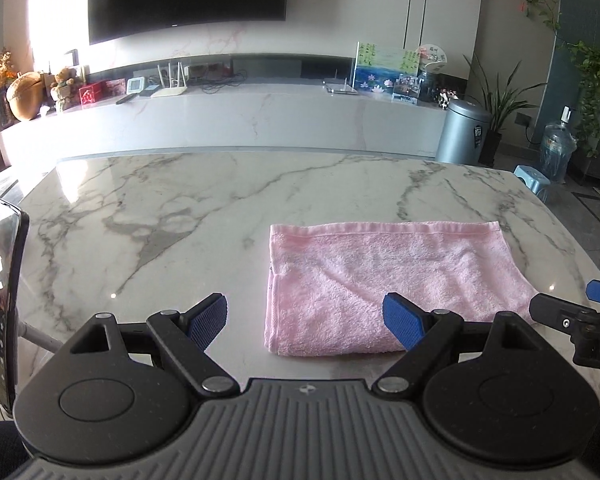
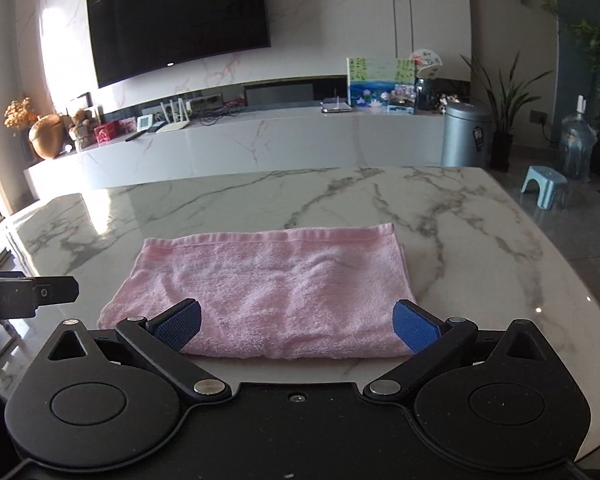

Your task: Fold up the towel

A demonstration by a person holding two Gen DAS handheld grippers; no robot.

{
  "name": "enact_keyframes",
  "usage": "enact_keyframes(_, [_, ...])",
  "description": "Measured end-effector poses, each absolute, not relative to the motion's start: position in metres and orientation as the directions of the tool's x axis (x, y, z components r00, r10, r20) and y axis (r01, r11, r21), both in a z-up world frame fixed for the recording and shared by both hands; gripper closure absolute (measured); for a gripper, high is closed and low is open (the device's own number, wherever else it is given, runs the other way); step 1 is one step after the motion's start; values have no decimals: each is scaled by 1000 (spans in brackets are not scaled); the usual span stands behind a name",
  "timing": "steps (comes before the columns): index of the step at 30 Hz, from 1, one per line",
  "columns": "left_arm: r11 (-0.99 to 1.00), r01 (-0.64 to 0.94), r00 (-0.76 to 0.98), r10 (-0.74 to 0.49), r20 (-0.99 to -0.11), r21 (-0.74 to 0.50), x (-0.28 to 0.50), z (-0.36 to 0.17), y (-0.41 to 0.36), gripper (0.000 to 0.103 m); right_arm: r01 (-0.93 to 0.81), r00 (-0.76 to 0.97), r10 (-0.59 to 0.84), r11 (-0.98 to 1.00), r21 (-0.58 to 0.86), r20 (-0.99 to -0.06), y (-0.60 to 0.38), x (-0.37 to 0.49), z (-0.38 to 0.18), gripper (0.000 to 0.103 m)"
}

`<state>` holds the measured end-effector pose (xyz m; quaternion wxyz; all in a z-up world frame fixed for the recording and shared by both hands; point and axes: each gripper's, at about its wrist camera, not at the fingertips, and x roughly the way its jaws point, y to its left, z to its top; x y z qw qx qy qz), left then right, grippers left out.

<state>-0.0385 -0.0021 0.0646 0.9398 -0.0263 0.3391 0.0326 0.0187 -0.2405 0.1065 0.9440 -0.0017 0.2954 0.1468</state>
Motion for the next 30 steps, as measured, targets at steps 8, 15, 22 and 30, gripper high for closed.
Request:
enact_keyframes(8, [999,-42,741,16,-671,-23,-35,33,-14,18,-285,757,328,944,165,-566,-248,20,75,1])
enact_keyframes(15, [998,-58,701,40,-712,0,-32,12,-12,18,-235,724,274,961,147,-633,-242,24,56,1])
enact_keyframes(22, [999,-40,696,43,-717,21,-39,7,-15,18,-195,702,255,967,165,-665,-241,26,46,1])
enact_keyframes(30, [999,-45,694,46,-718,21,-43,4,-17,18,-214,692,263,964,156,-672,-236,21,42,1])
